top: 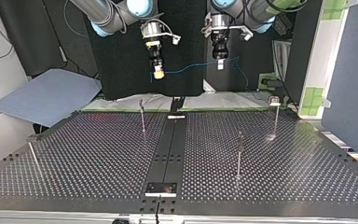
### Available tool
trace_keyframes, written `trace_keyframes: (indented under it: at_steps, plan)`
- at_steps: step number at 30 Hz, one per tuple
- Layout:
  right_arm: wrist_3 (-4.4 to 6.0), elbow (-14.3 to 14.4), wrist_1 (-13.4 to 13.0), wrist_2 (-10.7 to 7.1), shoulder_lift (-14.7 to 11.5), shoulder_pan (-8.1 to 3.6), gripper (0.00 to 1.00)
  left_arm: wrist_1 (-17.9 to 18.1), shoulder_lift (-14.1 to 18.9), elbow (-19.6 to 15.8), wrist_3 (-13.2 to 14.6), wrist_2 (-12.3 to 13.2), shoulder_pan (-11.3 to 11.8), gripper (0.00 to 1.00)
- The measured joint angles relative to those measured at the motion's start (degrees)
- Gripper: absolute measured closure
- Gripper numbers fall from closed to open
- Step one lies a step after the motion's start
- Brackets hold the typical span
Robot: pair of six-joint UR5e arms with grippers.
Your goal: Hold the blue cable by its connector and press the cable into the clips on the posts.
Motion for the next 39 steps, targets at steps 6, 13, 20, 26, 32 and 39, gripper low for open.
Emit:
trace_keyframes:
  at_steps: [6, 13, 20, 26, 32, 39]
  plan:
    - [0.00, 0.0, 0.0, 0.00, 0.0, 0.00, 1.00, 0.0, 0.0, 0.0, 0.0, 0.0, 0.0, 1.00]
    - [0.00, 0.0, 0.0, 0.00, 0.0, 0.00, 1.00, 0.0, 0.0, 0.0, 0.0, 0.0, 0.0, 1.00]
    - [0.00, 0.0, 0.0, 0.00, 0.0, 0.00, 1.00, 0.0, 0.0, 0.0, 0.0, 0.0, 0.0, 1.00]
    - [0.00, 0.0, 0.0, 0.00, 0.0, 0.01, 1.00, -0.1, 0.0, 0.0, 0.0, 0.0, 0.0, 1.00]
    - [0.00, -0.1, 0.0, 0.00, 0.0, 0.07, 1.00, -2.2, -2.2, -0.1, 1.1, -0.6, 1.5, 1.00]
    - [0.00, -0.1, 0.0, 0.00, 0.0, 0.09, 1.00, -3.4, -5.5, -0.1, 1.2, -0.7, 1.8, 1.00]
